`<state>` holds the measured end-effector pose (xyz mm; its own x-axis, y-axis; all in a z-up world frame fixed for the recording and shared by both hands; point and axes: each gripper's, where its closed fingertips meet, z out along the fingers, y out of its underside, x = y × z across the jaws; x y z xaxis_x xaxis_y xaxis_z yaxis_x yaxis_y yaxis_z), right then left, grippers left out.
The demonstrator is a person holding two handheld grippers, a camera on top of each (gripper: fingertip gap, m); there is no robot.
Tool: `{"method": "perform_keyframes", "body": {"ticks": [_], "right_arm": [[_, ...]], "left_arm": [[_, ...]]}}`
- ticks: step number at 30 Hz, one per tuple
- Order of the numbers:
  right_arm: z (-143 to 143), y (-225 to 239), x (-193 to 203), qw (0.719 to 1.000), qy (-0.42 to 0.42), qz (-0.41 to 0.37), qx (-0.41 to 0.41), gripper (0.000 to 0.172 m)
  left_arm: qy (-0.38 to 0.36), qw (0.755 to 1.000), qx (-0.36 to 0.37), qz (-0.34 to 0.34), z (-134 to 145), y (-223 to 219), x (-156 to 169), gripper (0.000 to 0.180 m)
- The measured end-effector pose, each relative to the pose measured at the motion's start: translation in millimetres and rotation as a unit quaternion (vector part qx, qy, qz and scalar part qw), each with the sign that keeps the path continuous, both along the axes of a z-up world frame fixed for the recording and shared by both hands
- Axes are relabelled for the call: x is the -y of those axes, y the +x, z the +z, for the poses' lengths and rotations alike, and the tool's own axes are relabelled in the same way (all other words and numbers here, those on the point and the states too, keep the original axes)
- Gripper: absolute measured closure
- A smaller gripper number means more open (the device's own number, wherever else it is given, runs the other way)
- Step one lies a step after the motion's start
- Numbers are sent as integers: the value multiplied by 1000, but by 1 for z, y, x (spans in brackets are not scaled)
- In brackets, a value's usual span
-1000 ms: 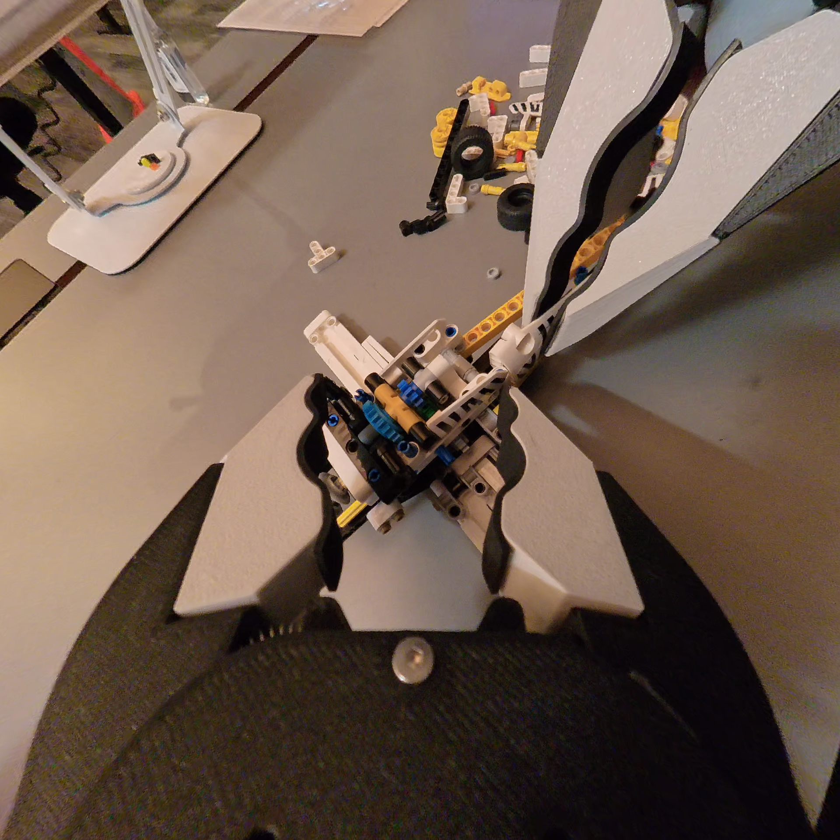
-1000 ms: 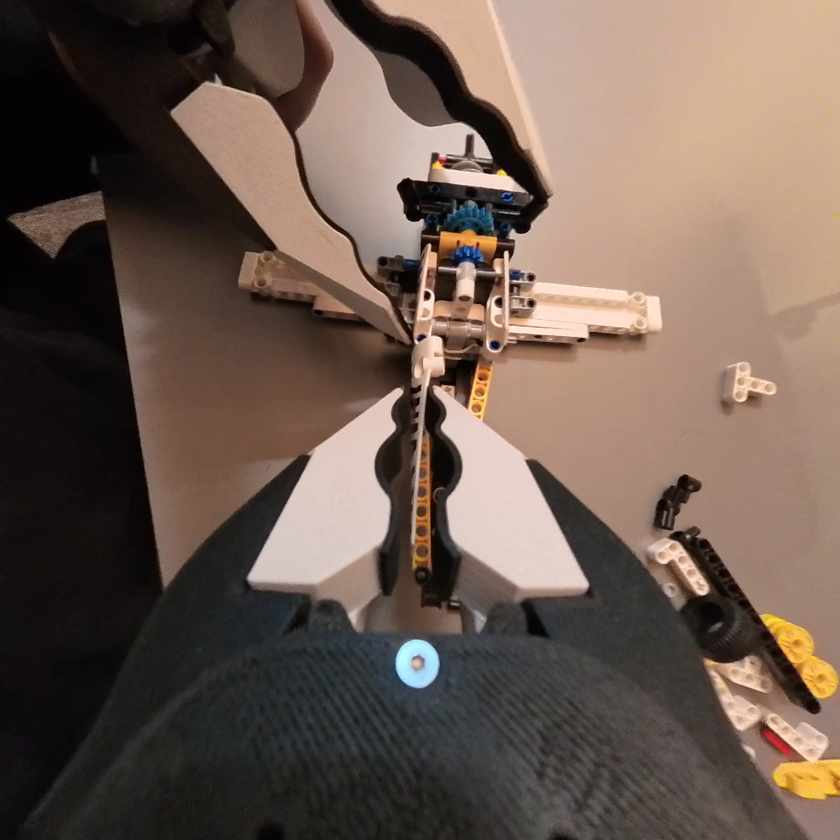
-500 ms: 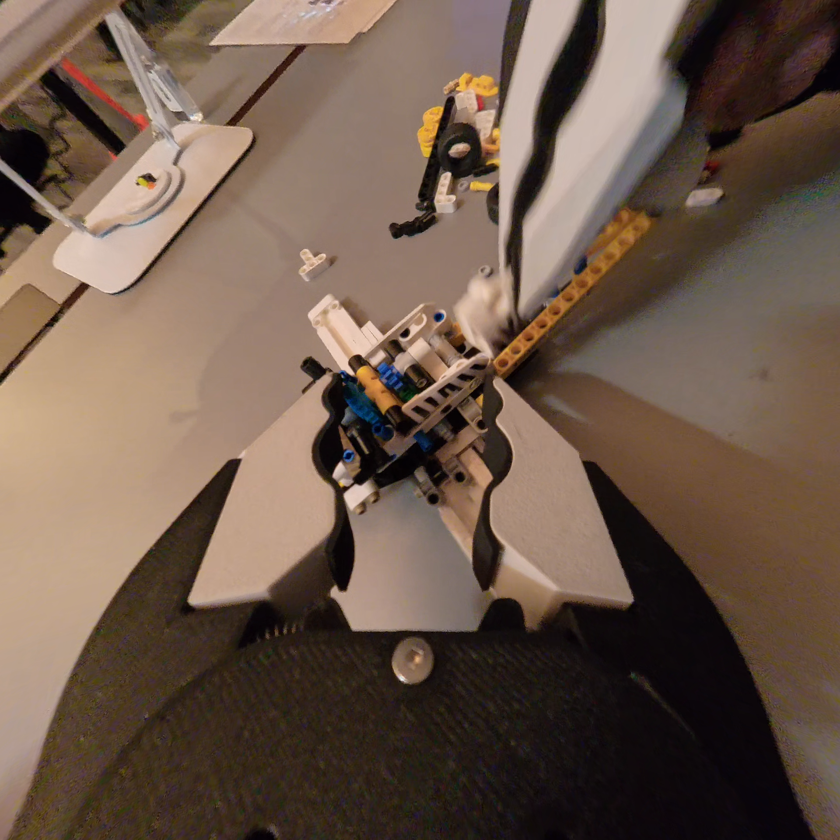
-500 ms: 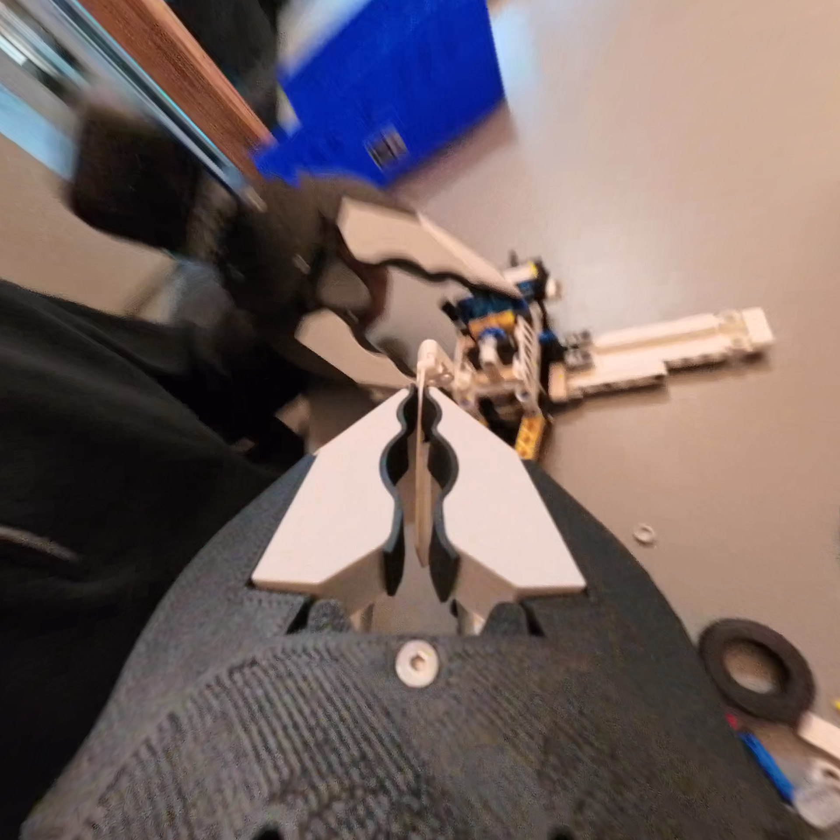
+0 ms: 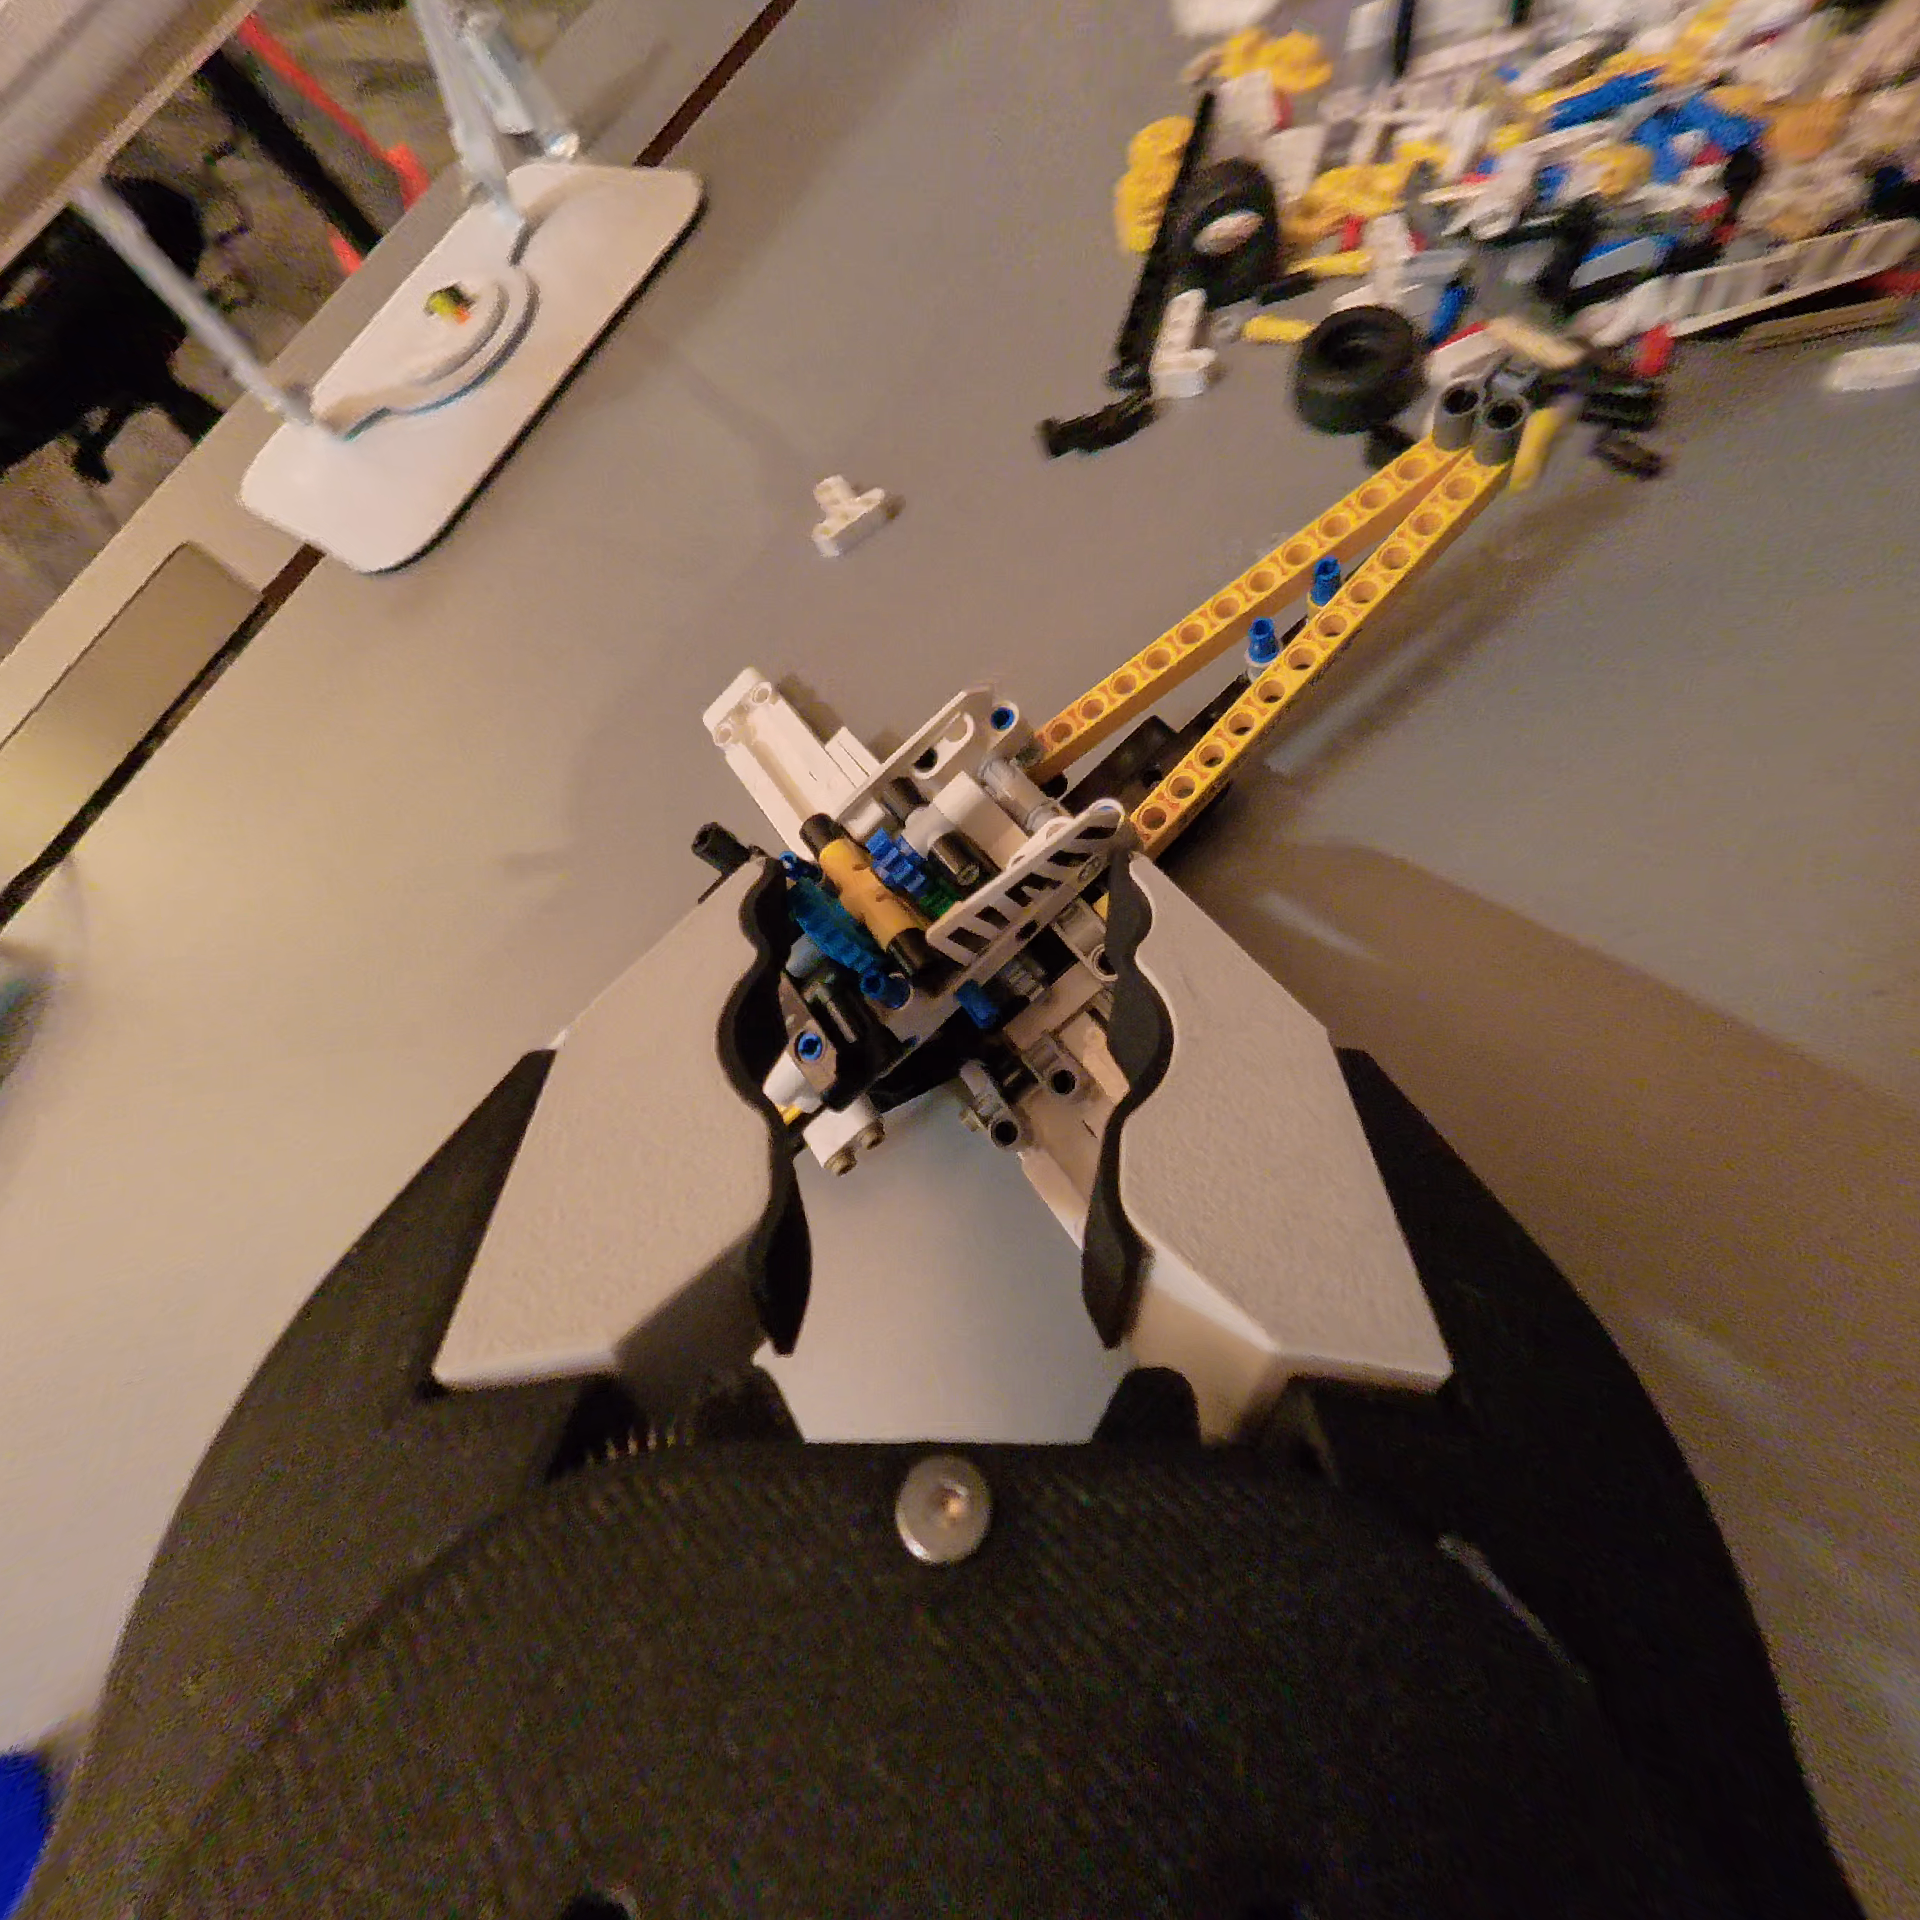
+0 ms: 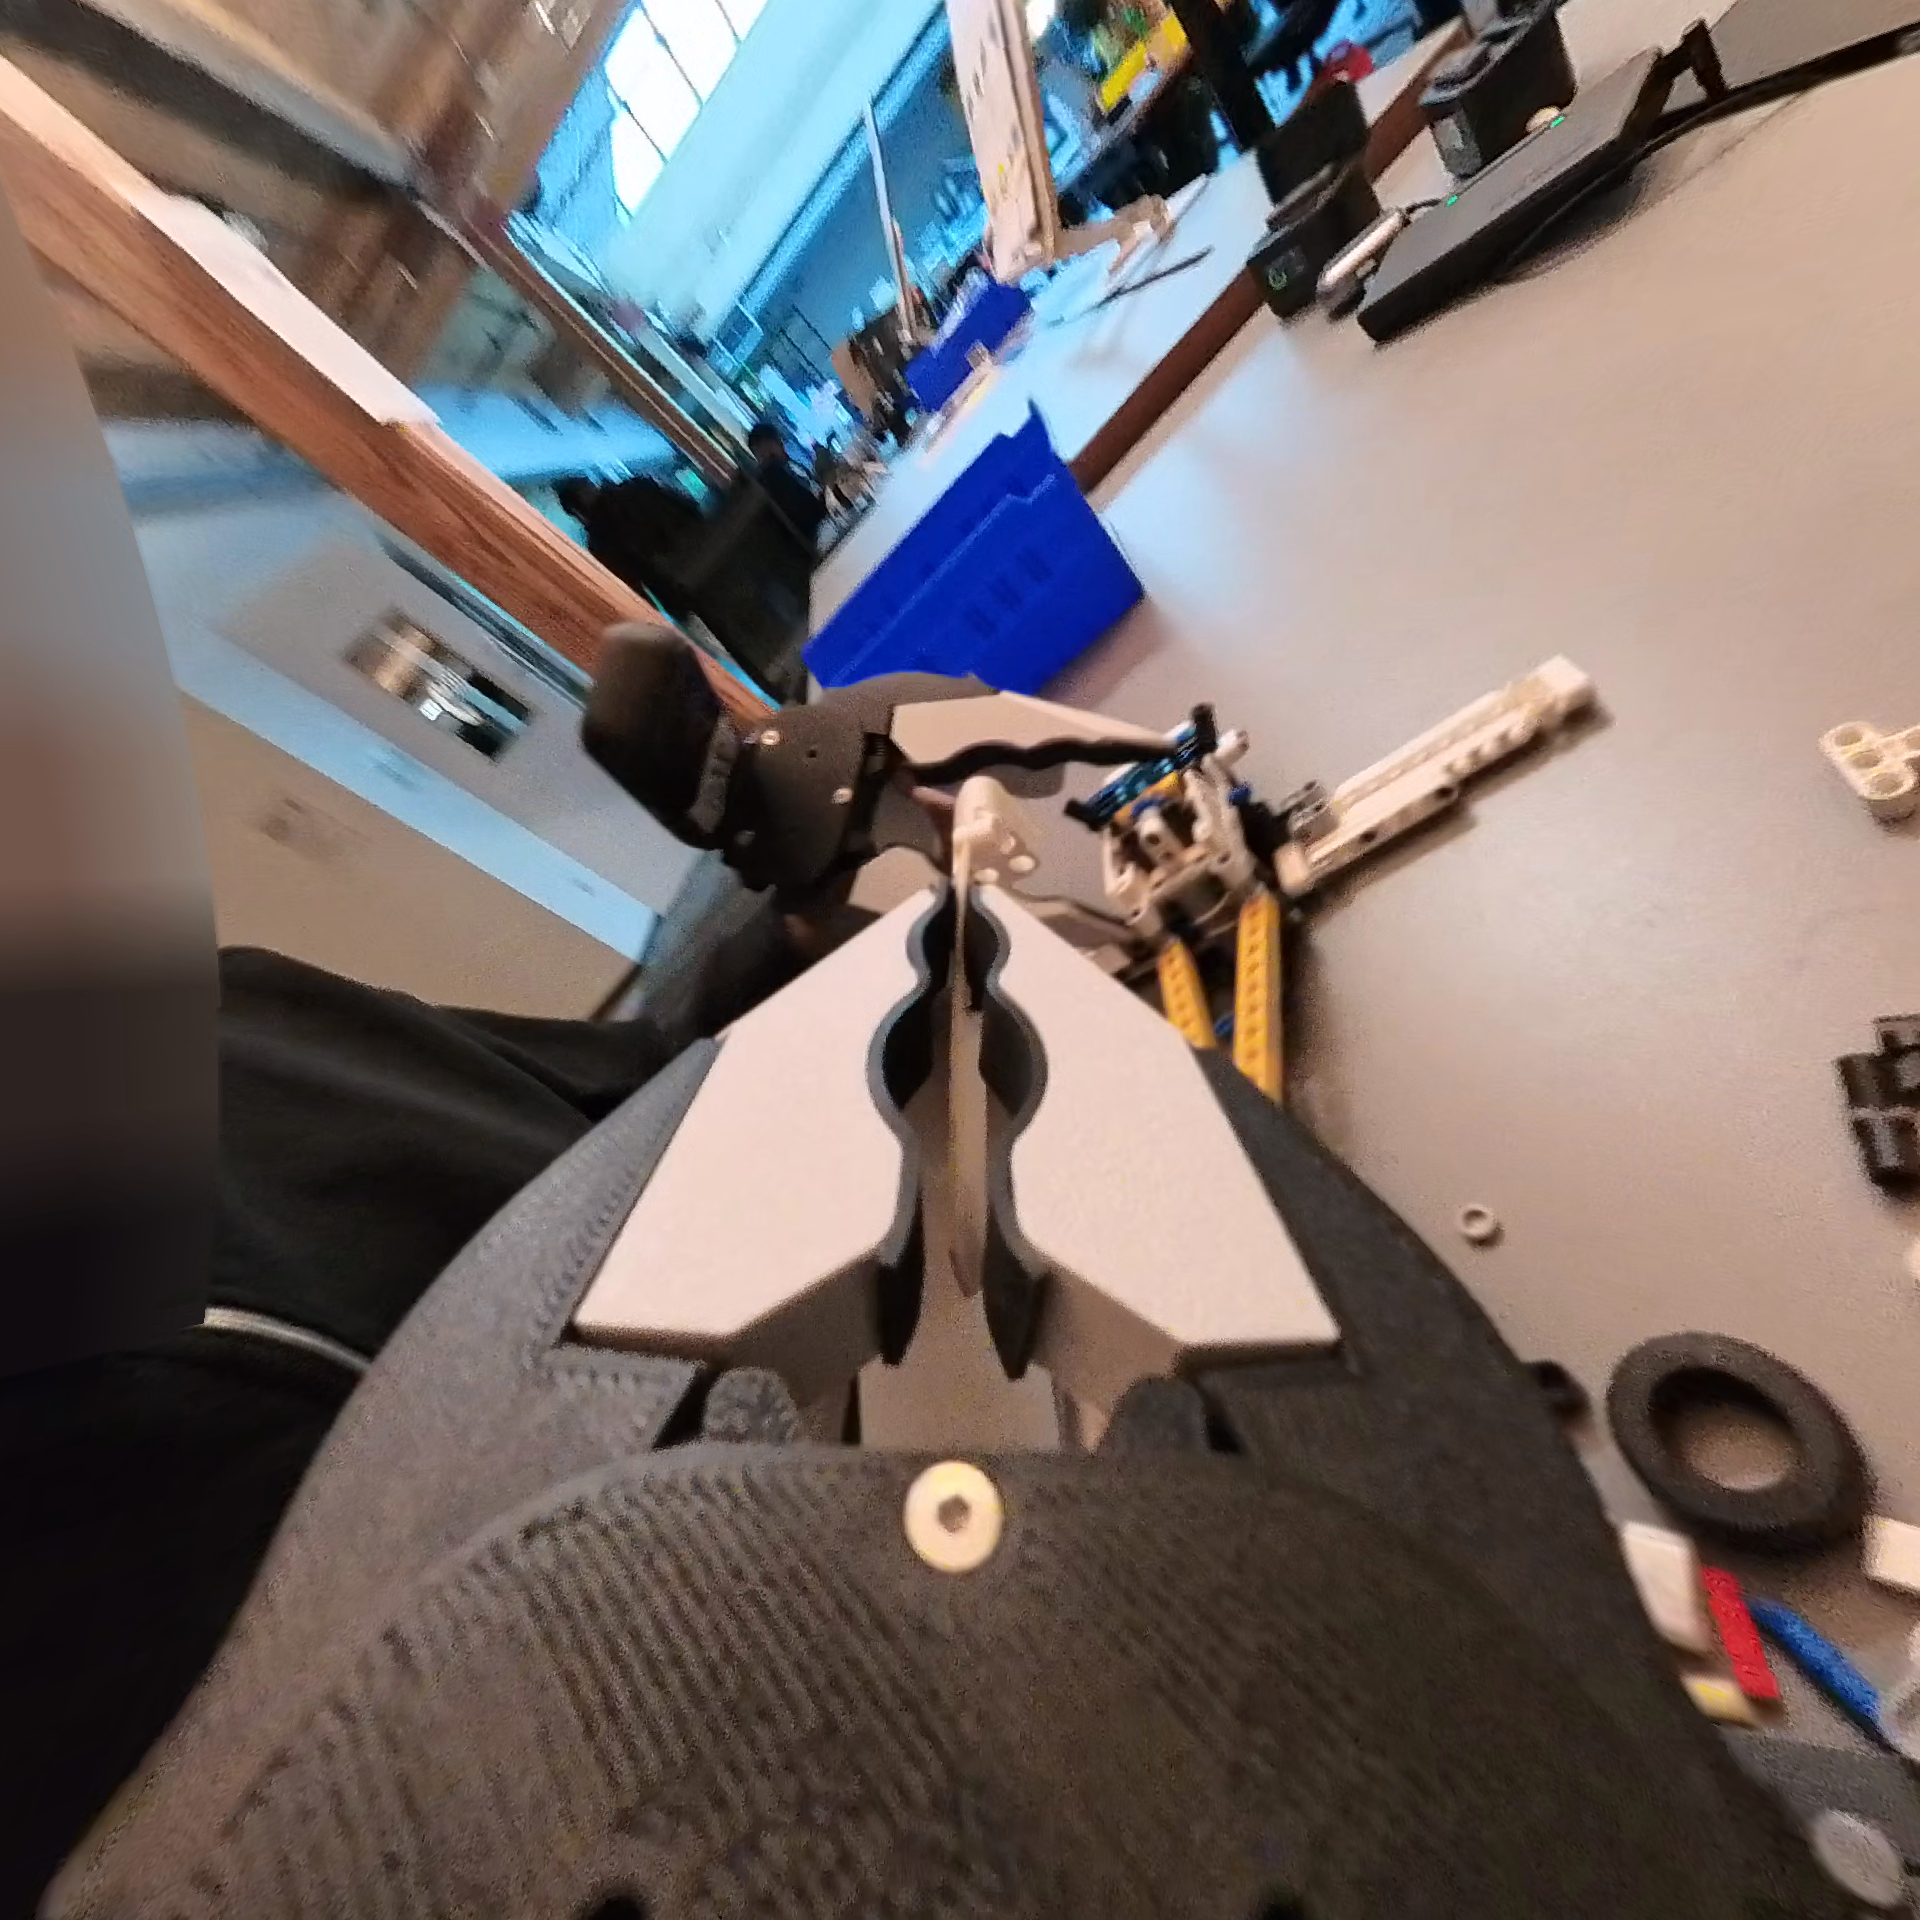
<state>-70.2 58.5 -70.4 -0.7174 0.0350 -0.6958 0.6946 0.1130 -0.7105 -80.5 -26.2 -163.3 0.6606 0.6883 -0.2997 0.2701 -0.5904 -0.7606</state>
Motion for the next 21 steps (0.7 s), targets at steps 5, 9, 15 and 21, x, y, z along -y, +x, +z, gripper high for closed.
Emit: {"method": "perform_keyframes", "body": {"ticks": [5, 9, 15, 21], "right_arm": [[7, 3, -12, 997, -56, -7, 49, 172], [16, 3, -23, 990, -114, -11, 84, 172], [22, 14, -25, 968, -207, 0, 142, 172], [9, 27, -18, 975, -194, -17, 111, 172]], "left_arm": [[1, 997, 9, 73, 4, -14, 38, 112], [87, 994, -17, 63, 35, -2, 24, 111], [280, 957, 12, -78, 71, 42, -69, 142], [290, 951, 52, -95, 67, 45, -107, 164]]}}
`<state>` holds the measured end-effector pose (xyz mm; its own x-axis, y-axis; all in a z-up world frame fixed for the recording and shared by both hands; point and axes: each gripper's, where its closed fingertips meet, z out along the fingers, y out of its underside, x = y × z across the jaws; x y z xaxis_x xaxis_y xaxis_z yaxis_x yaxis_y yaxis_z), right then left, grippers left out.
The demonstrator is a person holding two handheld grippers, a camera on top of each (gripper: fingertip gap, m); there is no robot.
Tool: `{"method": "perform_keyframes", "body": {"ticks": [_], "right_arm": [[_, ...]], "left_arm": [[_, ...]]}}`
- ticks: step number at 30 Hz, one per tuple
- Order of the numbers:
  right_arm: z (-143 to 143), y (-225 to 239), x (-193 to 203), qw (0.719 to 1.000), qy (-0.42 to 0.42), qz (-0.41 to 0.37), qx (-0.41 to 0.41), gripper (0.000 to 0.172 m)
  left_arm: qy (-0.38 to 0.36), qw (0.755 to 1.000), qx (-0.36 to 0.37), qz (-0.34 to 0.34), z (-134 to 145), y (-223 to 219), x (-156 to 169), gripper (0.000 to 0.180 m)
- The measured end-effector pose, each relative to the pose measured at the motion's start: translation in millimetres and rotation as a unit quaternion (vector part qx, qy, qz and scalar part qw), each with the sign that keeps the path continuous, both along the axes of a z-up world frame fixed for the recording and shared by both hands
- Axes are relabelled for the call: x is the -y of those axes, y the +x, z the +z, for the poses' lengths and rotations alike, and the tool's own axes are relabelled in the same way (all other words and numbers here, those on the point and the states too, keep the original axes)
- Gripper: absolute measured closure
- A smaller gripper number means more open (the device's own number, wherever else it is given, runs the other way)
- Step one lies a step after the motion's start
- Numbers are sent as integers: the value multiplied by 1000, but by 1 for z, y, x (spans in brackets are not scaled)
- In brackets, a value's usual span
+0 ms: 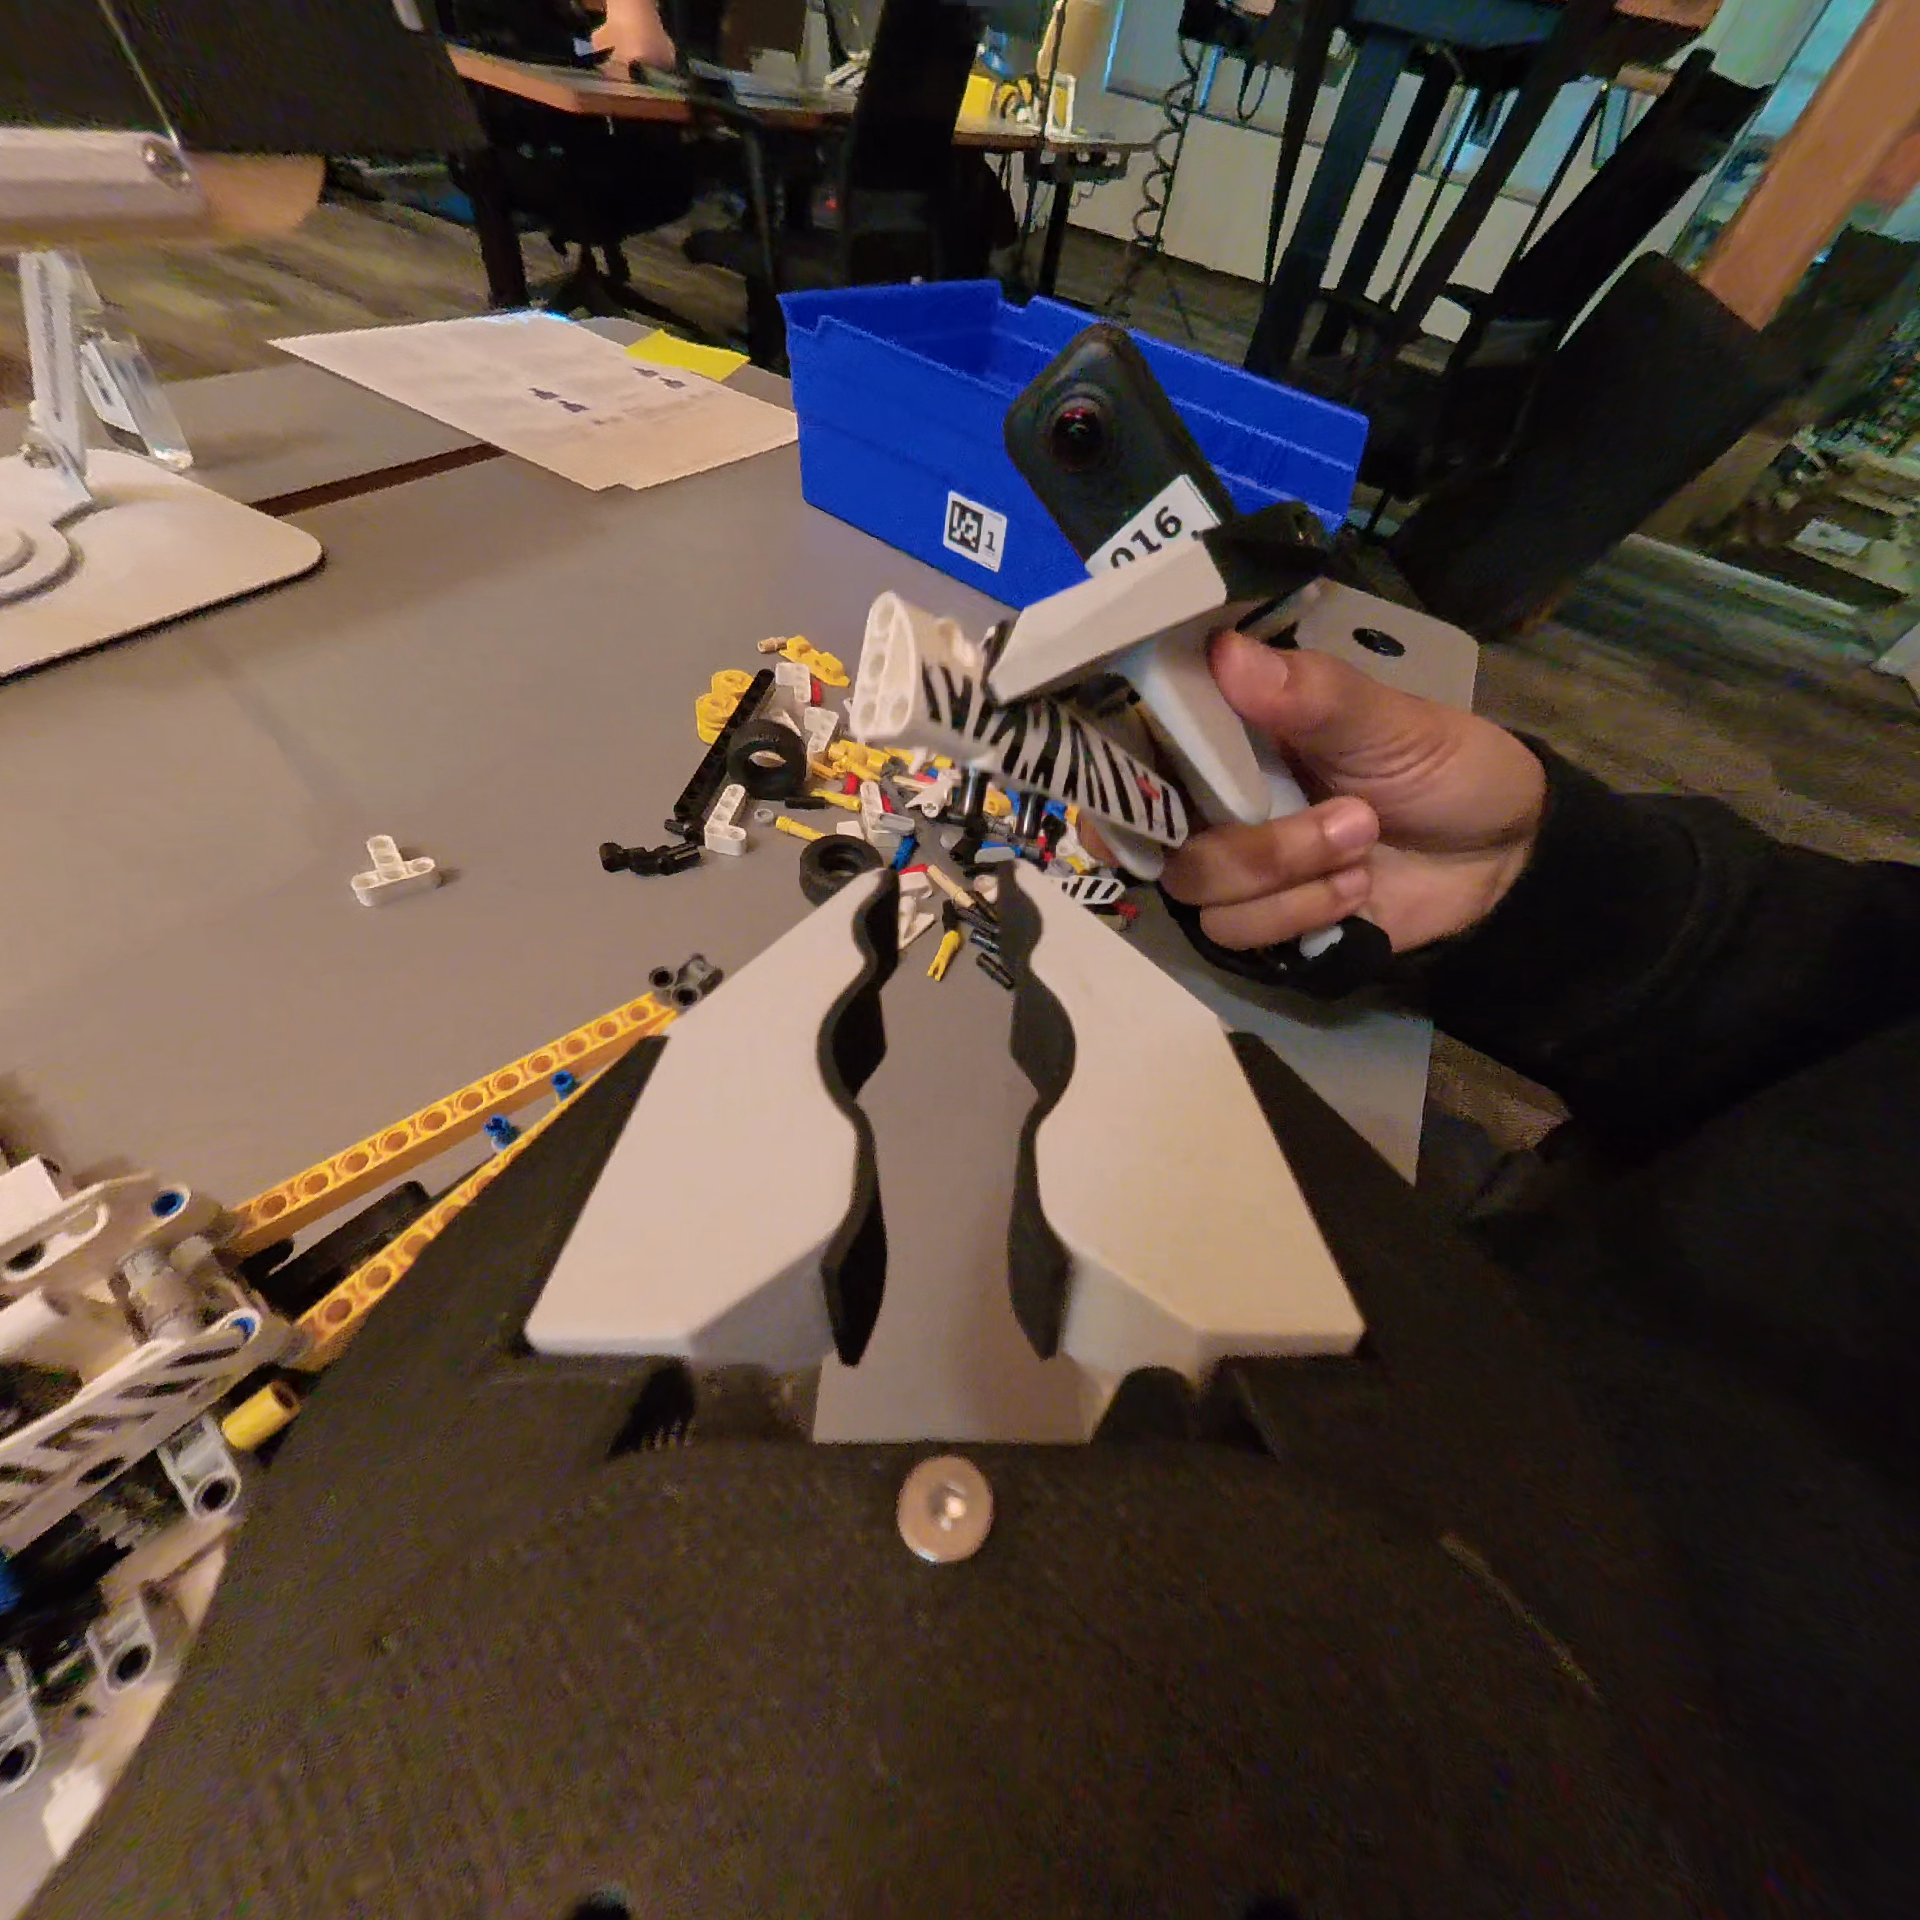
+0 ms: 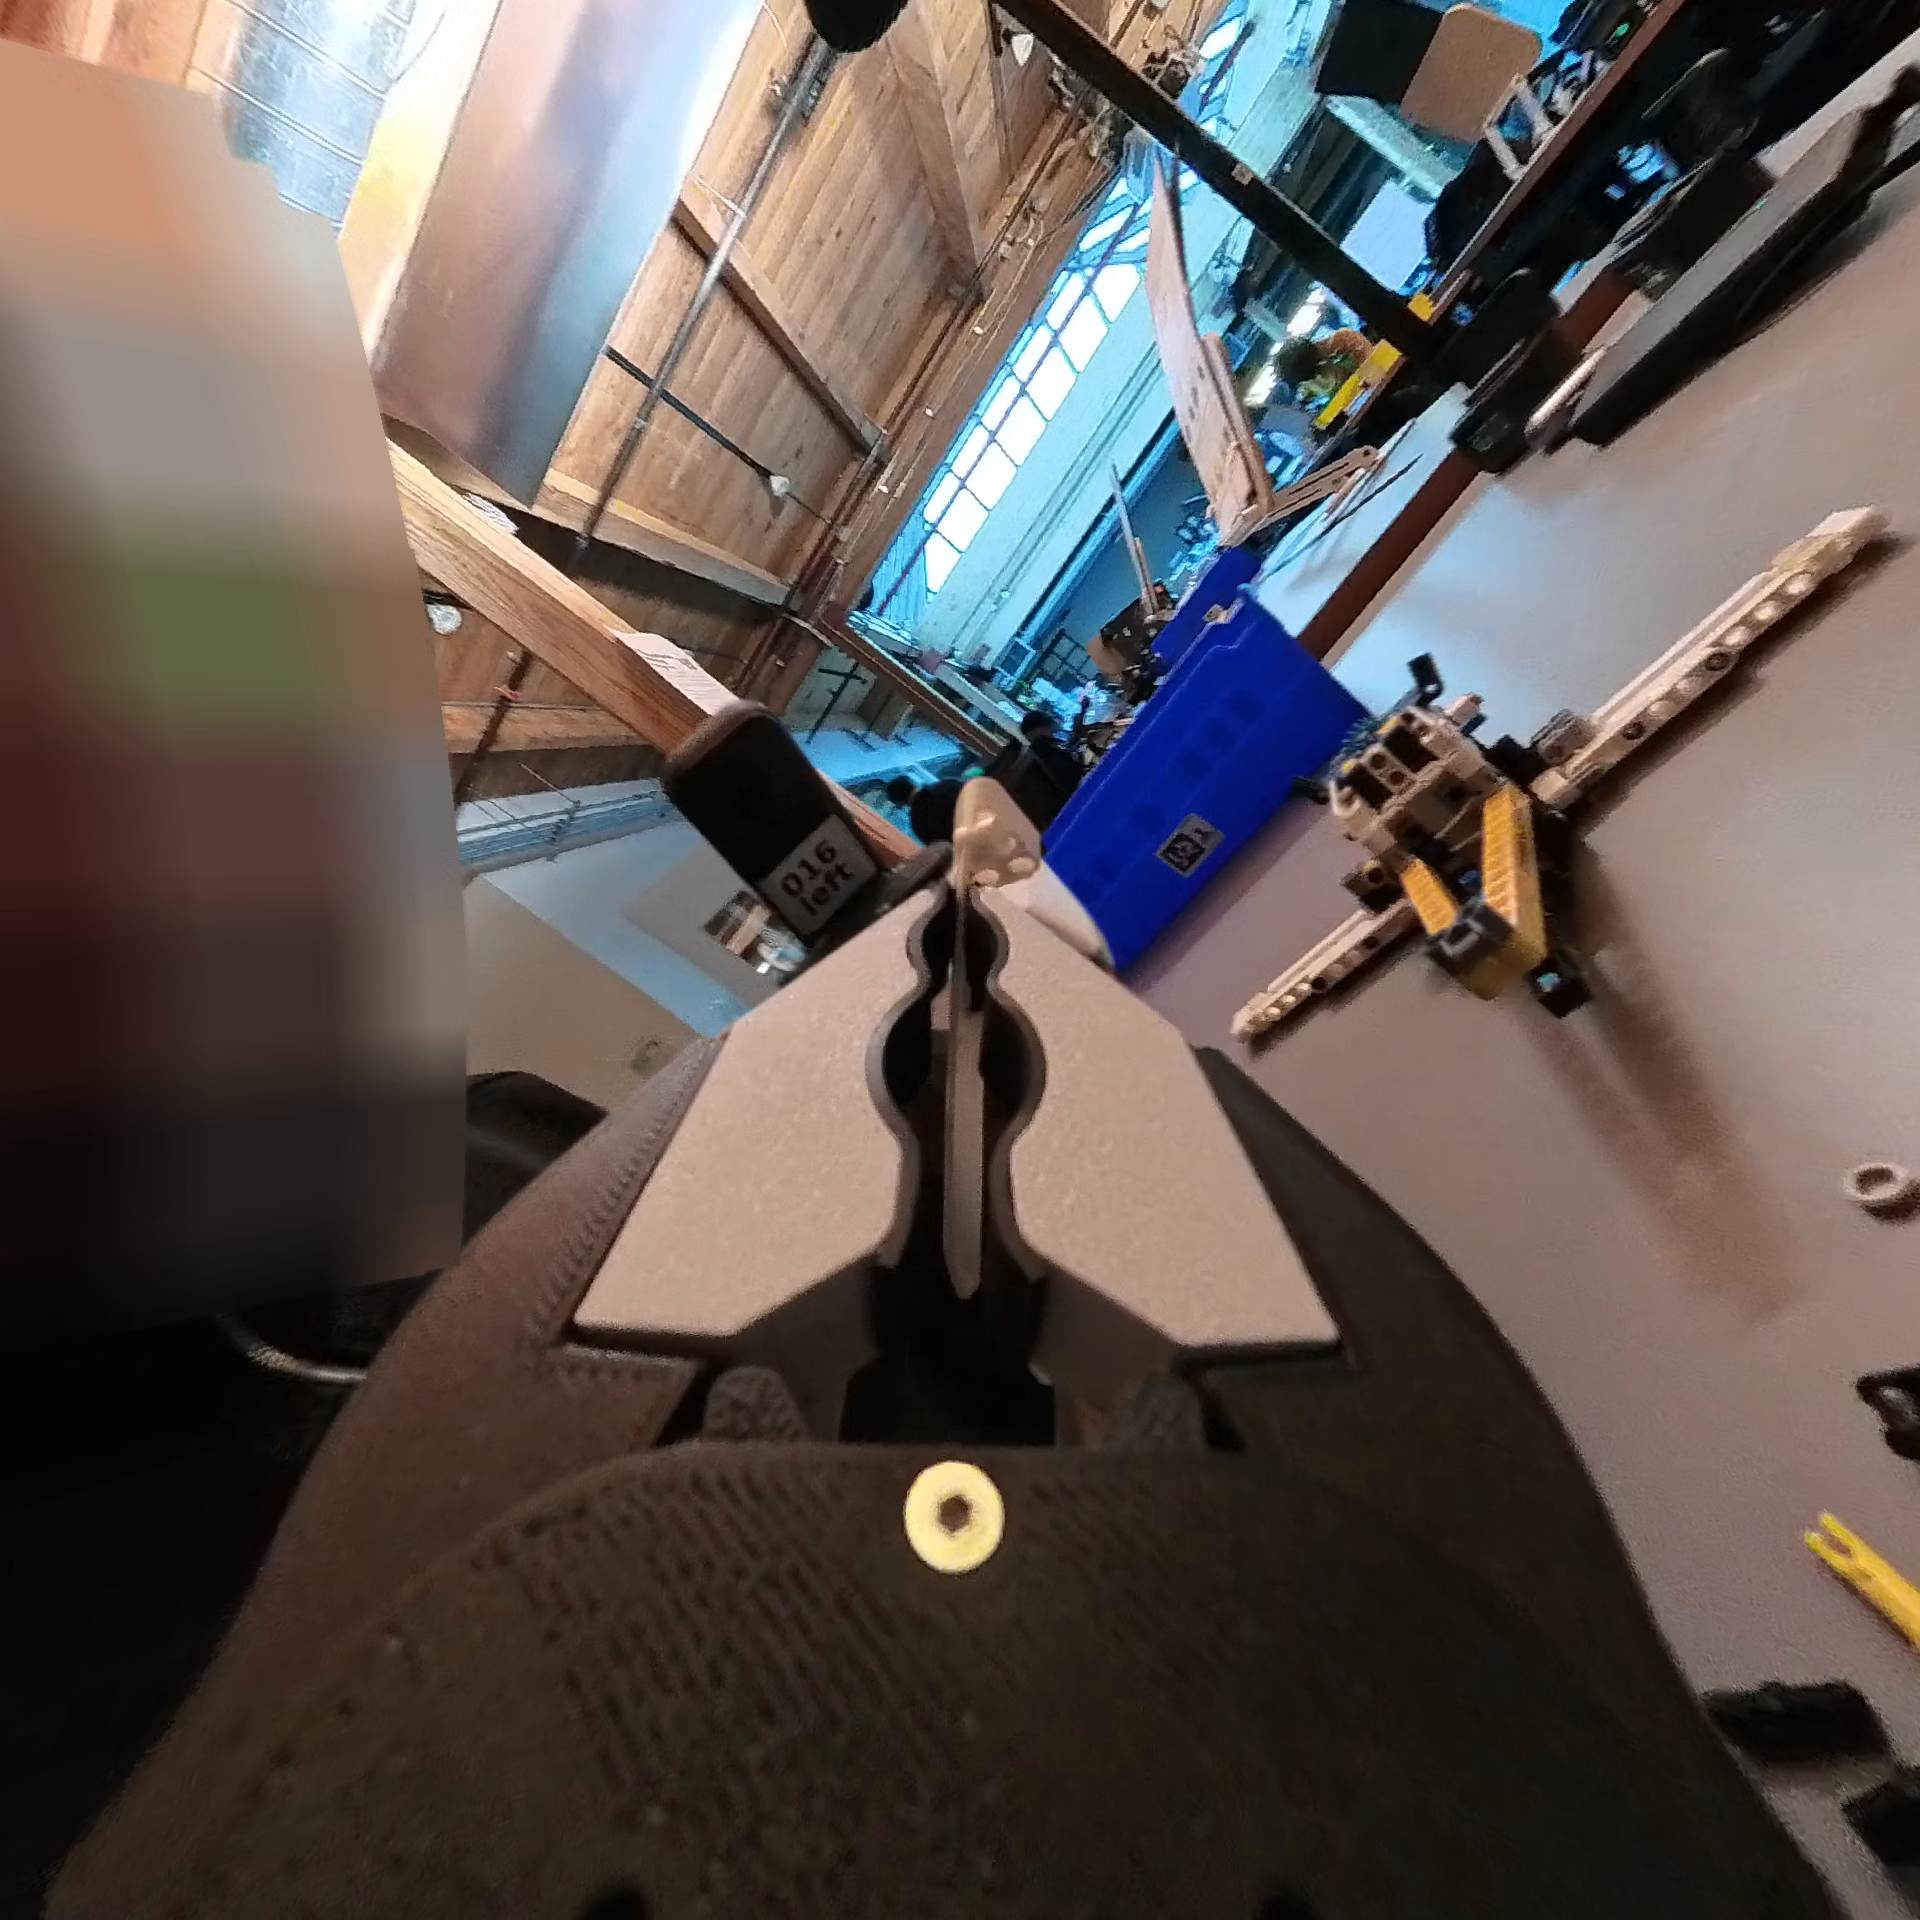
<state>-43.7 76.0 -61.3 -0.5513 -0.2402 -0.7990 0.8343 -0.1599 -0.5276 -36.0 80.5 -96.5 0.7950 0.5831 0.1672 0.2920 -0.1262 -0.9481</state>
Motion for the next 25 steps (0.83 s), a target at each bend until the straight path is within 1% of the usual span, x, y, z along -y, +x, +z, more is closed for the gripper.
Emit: {"method": "perform_keyframes", "body": {"ticks": [1, 3, 5, 7, 9, 12, 15, 20, 25], "right_arm": [[-2, 1, 0, 1000, 11, -6, -10, 172], [-6, 3, 0, 999, 36, -16, -33, 172], [-8, 5, 0, 997, 56, -21, -51, 172], [-10, 4, -1, 995, 71, -31, -64, 172], [-11, 3, -4, 994, 73, -34, -68, 172], [-10, 1, -9, 995, 57, -48, -67, 172], [-7, -8, -17, 994, 28, -90, -54, 172], [-9, -19, -35, 990, -22, -137, -12, 172], [-8, -24, -47, 986, -60, -156, 9, 172]], "left_arm": [[-2, 1000, -3, -1, 1, 0, -2, 169], [-10, 1000, -13, -5, 5, 0, -5, 169], [-30, 999, -23, 1, 4, -2, -6, 170], [-56, 998, -32, -6, 1, -1, -11, 179], [-80, 996, -48, -1, -1, -3, -13, 179], [-101, 992, -76, 9, 0, -5, -16, 180], [-93, 991, -86, 35, 2, -11, -22, 179], [-72, 994, -63, 52, -3, -19, -38, 178], [-69, 995, -56, 47, -4, -22, -48, 178]]}}
